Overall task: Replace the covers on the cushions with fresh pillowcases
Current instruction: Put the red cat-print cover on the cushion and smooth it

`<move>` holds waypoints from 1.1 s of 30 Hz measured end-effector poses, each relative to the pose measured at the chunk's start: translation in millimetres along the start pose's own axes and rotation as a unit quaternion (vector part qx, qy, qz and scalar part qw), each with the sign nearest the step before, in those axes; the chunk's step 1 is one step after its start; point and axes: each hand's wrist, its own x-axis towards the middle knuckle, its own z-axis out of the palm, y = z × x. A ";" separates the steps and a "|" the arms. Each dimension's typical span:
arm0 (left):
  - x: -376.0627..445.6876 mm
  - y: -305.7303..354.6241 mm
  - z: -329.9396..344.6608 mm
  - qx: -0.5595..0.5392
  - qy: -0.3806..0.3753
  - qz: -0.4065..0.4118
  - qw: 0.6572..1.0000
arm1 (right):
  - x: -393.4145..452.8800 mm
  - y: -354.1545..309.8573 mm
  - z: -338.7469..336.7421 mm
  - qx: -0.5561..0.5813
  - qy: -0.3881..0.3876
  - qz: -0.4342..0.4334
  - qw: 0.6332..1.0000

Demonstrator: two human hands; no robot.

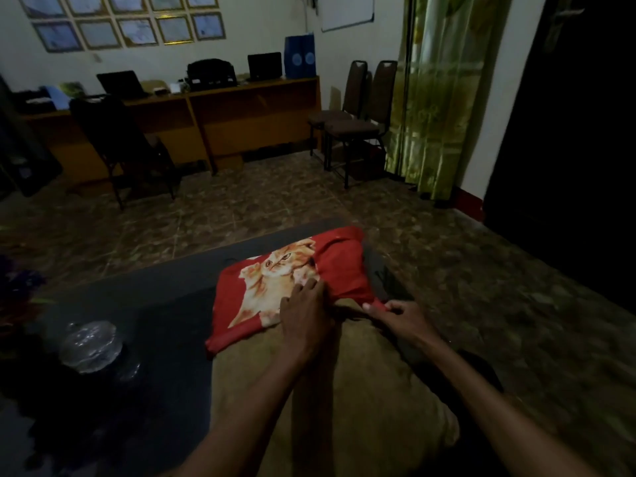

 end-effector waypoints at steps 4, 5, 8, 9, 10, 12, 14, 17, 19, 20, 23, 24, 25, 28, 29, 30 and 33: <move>8.5 7.5 5.6 0.035 -0.016 0.000 0.999 | -5.8 19.1 -7.7 -0.052 -0.032 0.026 0.998; 8.8 8.1 5.8 0.039 -0.018 0.003 0.999 | -1.4 21.6 -7.8 -0.062 -0.028 0.029 0.997; 6.2 11.4 6.7 0.029 -0.016 0.027 0.999 | 11.4 20.4 -3.7 -0.106 0.026 0.010 0.994; 4.4 13.2 5.8 0.023 -0.023 0.043 0.999 | 14.3 17.6 -0.6 -0.120 0.049 -0.006 0.992; 3.0 14.2 3.8 0.015 -0.038 0.055 0.998 | 15.0 13.3 2.0 -0.129 0.070 -0.027 0.989; 3.3 13.2 -2.8 -0.014 -0.068 0.054 0.996 | 19.8 8.3 5.8 -0.161 0.096 -0.101 0.977; 3.8 11.0 -10.0 -0.043 -0.076 0.046 0.995 | 28.8 5.5 9.7 -0.198 0.081 -0.183 0.960; 5.3 10.8 -15.1 -0.063 -0.025 0.039 0.997 | 35.3 5.9 14.9 -0.232 0.062 -0.252 0.937; 7.7 9.6 -14.4 -0.059 0.009 0.025 0.998 | 31.6 4.9 8.5 -0.237 0.066 -0.251 0.936; 10.1 7.1 -12.3 -0.059 0.020 0.012 0.998 | 25.3 5.1 2.9 -0.243 0.065 -0.251 0.935; 14.6 3.0 -5.7 -0.065 0.041 -0.003 0.997 | 2.4 12.0 -12.5 -0.251 0.010 -0.260 0.932; 14.1 3.5 -2.1 -0.065 0.037 0.011 0.997 | -4.1 12.0 -15.2 -0.252 -0.019 -0.253 0.934; 12.7 5.5 0.1 -0.067 0.027 0.026 0.997 | -6.7 11.8 -16.1 -0.255 -0.040 -0.241 0.935; 9.4 5.5 4.1 -0.090 0.008 0.053 0.995 | -0.4 7.5 -14.9 -0.251 -0.037 -0.201 0.946; 7.8 3.0 1.8 -0.097 -0.003 0.055 0.994 | 3.0 5.3 -12.6 -0.239 -0.018 -0.190 0.952; 5.7 -1.2 -0.7 -0.102 -0.018 0.058 0.993 | 6.6 3.5 -9.2 -0.223 -0.002 -0.179 0.958; -10.0 -14.8 -11.1 -0.128 -0.056 0.060 0.988 | 16.1 -5.9 6.5 -0.146 0.043 -0.159 0.976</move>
